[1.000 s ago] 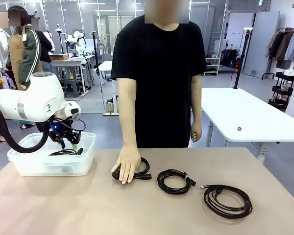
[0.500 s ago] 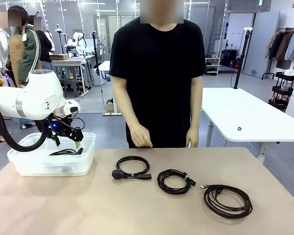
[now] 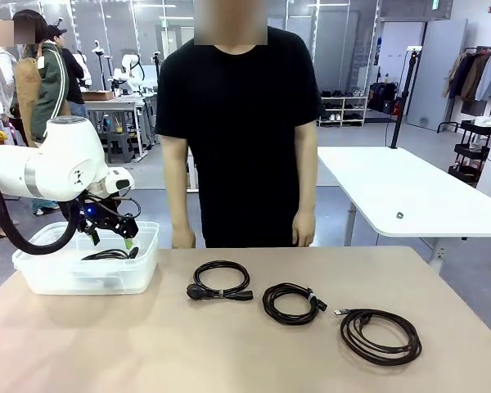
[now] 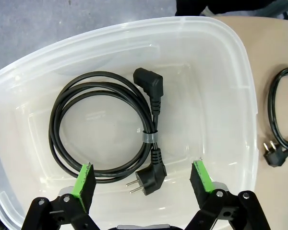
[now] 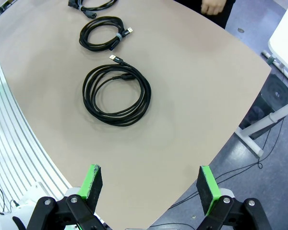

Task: Organize and store the cables.
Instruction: Place the Power Cable into the Organizing box.

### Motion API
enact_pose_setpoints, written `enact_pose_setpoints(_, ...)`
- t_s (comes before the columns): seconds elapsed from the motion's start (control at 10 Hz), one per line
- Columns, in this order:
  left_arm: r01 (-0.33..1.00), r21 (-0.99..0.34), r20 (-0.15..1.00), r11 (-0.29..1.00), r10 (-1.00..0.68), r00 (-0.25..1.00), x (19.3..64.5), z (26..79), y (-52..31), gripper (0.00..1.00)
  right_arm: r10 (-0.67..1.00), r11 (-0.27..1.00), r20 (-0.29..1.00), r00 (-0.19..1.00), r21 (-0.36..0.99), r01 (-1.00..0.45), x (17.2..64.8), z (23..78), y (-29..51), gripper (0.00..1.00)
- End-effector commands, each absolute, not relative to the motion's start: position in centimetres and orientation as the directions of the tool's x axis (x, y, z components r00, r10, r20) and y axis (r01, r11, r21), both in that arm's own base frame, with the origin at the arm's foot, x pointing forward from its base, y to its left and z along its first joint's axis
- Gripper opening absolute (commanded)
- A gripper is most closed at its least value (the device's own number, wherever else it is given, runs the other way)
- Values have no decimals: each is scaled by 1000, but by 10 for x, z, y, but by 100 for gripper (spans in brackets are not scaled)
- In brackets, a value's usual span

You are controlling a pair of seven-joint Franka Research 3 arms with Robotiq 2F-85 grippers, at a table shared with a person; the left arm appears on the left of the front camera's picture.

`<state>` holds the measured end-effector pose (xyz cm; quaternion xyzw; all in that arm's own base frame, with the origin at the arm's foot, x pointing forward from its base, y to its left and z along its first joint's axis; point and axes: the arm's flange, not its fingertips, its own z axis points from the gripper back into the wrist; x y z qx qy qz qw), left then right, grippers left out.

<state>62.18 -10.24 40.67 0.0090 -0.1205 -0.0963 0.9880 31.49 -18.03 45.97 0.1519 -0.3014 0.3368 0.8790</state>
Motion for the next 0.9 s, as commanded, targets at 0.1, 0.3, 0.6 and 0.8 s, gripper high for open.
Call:
enact_pose_setpoints(0.1,174,37,239,984,-177,955,624,407,-103,100,493,729,635,595,72,-680,316,461,-180,100)
enact_pose_setpoints(0.3,174,37,239,984,-177,955,624,407,-103,100,493,729,635,595,72,-680,316,461,-180,100)
enact_pose_setpoints(0.6,174,37,239,984,-177,955,624,407,-103,100,493,729,635,595,72,-680,316,461,-180,100)
enact_pose_setpoints(0.8,188,41,236,981,-192,952,622,407,-102,100,493,729,635,595,72,-680,316,461,-180,100)
